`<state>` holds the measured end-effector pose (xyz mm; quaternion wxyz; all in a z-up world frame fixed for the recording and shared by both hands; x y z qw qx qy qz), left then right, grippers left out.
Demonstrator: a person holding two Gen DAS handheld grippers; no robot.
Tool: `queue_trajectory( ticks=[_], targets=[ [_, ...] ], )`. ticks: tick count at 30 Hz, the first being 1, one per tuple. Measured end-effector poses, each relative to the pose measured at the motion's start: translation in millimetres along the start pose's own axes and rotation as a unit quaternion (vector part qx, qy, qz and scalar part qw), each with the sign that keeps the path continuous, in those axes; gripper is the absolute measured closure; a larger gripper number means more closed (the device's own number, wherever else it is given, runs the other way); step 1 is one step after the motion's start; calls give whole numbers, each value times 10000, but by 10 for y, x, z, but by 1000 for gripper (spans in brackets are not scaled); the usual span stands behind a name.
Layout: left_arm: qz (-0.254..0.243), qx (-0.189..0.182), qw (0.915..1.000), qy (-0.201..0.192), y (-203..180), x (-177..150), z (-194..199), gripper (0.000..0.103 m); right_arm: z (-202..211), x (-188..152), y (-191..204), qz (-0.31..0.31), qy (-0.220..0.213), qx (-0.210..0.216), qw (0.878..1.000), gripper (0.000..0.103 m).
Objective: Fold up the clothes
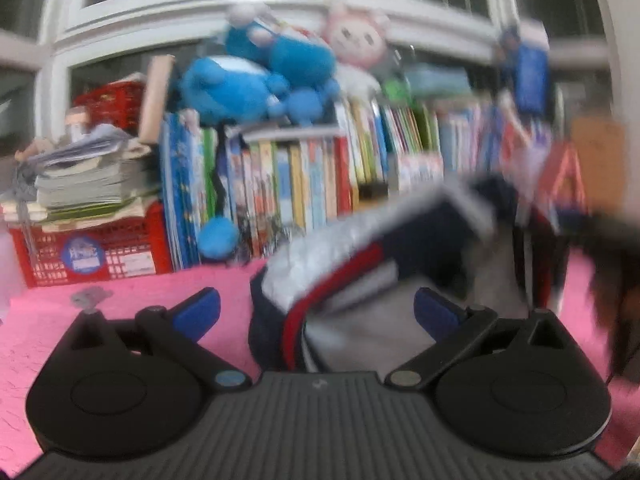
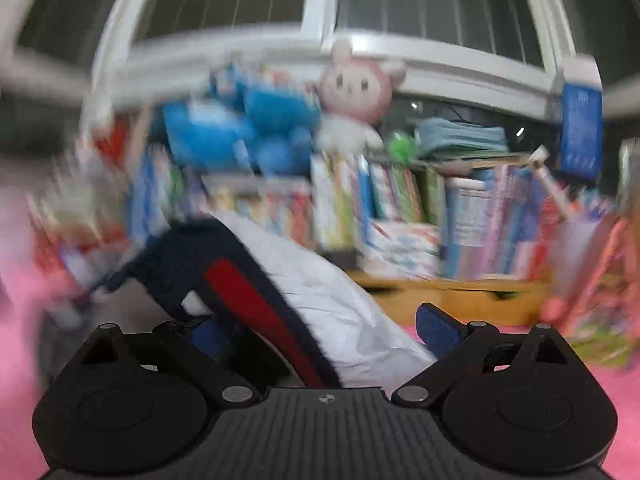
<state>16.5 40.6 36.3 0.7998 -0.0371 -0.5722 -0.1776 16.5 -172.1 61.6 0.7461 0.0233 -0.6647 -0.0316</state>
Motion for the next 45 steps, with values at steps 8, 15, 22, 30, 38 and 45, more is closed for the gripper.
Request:
queue_trajectory(
  ticks=[8, 15, 22, 30, 38, 45],
  targets=[
    [-282, 771, 9966, 36, -201, -85, -580, 0, 281, 235, -531, -1074, -87, 101, 9941, 5],
    [176, 1266, 9917, -101, 68, -19, -536, 0, 532, 114, -939, -1033, 165, -530, 9931, 5],
    [847, 1037, 9886, -693, 255, 306, -68, 0, 395, -295, -387, 1060, 481, -1272, 9850, 3],
    [966, 1659, 9781, -799, 589, 221, 152, 0, 363, -455, -399, 746, 891, -1474, 9822, 10],
    [26, 331, 9988, -355, -83, -123, 113, 0, 794, -238, -964, -311, 834, -1578, 9835, 40],
    [-1109, -37, 9935, -255, -815, -242, -165, 0, 839, -101, -881, -430, 565, -1140, 9909, 45]
  ],
)
Point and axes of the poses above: each gripper's, at about its wrist camera, not at the fingertips, and z roughly against the way its jaws point, y to its left, x to its top, the point moved 3 cm from there along -z, roughly the way its jaws point, and after that the axes turned 1 degree about x, right-handed, at the moved point
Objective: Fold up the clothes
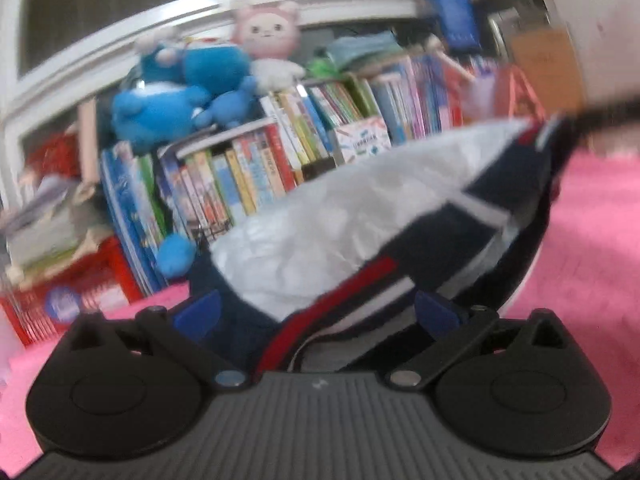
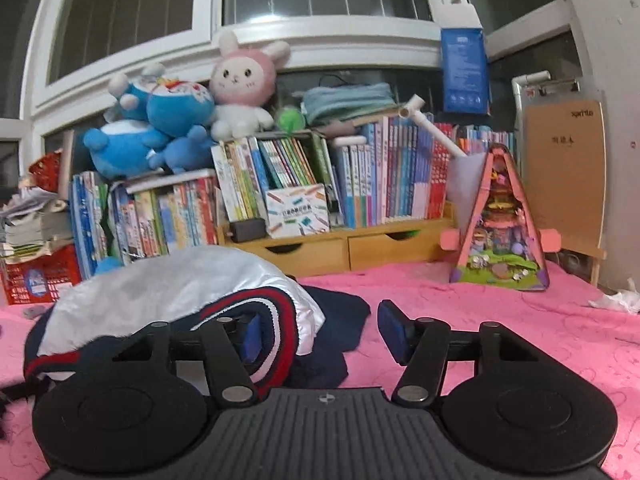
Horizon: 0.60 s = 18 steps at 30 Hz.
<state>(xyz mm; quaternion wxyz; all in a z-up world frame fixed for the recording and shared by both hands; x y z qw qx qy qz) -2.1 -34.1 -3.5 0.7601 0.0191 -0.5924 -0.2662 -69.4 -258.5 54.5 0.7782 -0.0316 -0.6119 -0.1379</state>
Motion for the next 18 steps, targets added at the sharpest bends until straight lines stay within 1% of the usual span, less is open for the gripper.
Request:
queue_trajectory(
  ticks=[1, 5, 8, 9, 12, 13, 14, 17, 18],
  targets=[
    [-66, 41, 10000, 13, -56, 14, -72, 0, 19, 20, -2, -35, -30, 60, 10000, 45],
    [-248, -111, 9995, -190, -295, 154, -214, 0, 92, 123, -44, -242, -182, 309, 9991, 45],
    [-463, 159, 9983, -303, -383, 247, -343, 0, 104, 155, -64, -234, -215, 283, 9991, 45],
    [-449, 314, 9981, -298, -355, 257, -380, 0, 100, 155, -69, -200, -206, 243, 9993, 45],
    [-196, 571, 9980, -200, -127, 271, -380, 0, 85, 106, -94, -9, -145, 38, 9999, 45],
    [-169, 398, 9985, -337, -82, 283, -290, 0, 79, 84, -106, 18, -121, 7, 9999, 45],
    [-218, 92, 9986, -464, -96, 297, -188, 0, 69, 66, -115, -6, -106, 26, 9999, 45],
    [-685, -585, 9943, -578, -376, 331, -29, 0, 21, 43, -103, -104, -96, 76, 9999, 44],
    [-766, -606, 9937, -553, -454, 331, -68, 0, 7, 46, -88, -148, -101, 99, 9998, 44]
  ],
)
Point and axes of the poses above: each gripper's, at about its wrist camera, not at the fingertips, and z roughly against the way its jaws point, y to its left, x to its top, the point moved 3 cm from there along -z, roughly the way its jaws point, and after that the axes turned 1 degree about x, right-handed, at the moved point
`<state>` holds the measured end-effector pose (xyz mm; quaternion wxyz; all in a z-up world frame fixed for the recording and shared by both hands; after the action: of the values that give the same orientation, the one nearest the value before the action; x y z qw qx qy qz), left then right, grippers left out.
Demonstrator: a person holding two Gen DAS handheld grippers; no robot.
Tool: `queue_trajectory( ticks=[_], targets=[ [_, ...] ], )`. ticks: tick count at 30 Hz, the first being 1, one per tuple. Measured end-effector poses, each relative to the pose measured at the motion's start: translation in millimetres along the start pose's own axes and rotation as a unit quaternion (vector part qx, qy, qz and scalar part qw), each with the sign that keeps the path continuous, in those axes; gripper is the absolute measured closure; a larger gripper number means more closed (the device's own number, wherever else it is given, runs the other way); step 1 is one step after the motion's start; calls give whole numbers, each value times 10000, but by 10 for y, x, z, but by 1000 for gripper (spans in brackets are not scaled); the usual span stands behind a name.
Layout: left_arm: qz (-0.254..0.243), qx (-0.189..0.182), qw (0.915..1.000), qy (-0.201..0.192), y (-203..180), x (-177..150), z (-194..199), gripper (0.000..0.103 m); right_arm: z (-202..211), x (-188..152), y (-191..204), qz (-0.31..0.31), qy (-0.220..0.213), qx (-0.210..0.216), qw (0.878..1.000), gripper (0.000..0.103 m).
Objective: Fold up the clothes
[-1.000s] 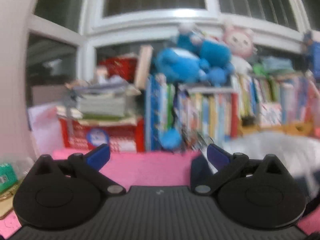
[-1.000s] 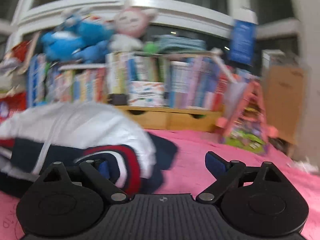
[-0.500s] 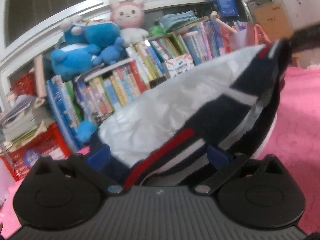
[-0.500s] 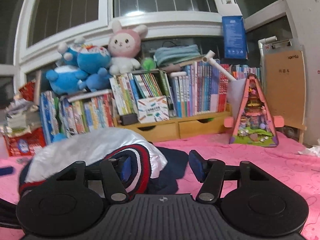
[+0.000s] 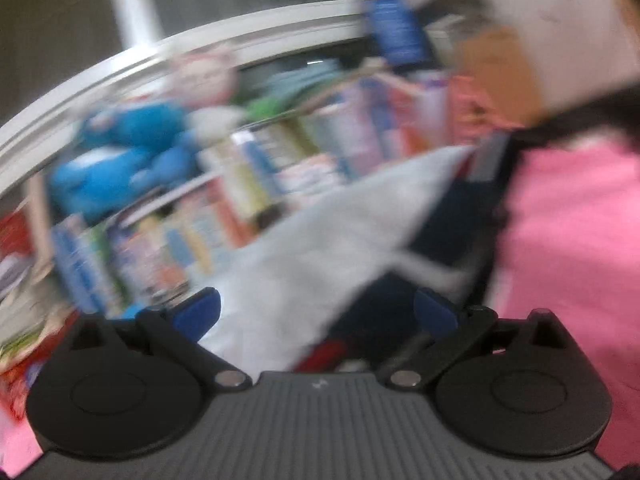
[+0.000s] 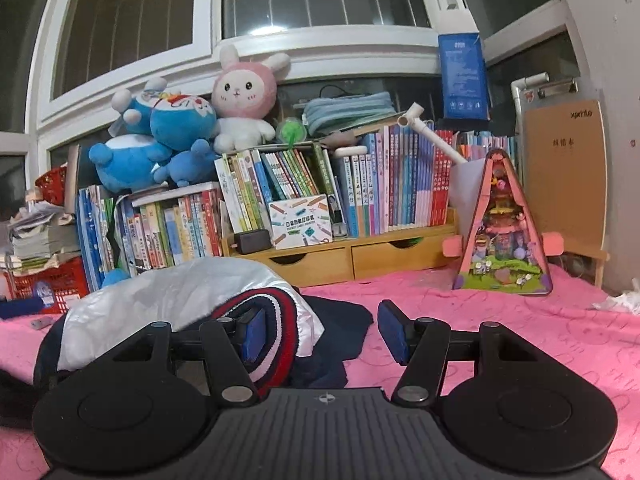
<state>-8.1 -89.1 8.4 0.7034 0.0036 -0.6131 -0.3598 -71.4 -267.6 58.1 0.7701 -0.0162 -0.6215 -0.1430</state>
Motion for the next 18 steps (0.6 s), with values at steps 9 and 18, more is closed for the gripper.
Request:
queue_trajectory(
  ticks=[9, 18],
  targets=[
    [132, 719, 9960, 519, -16, -119, -385, 23, 88, -57, 69, 403, 21, -105, 9991, 44],
    [-325, 2446, 9679, 484, 701, -348, -32, 14, 12, -383, 122, 1253, 235, -705, 9893, 38]
  ],
)
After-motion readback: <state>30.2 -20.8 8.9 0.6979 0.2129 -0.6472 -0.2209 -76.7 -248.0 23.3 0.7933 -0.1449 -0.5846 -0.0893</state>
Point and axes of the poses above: each gripper's, at about its wrist camera, not at the fingertips, and z roughly against the way its jaws point, y to its left, x to its top, the point moved 3 cm from there along -z, roughly the way its jaws point, and after that the axes turned 1 degree about x, right-handed, at the moved point
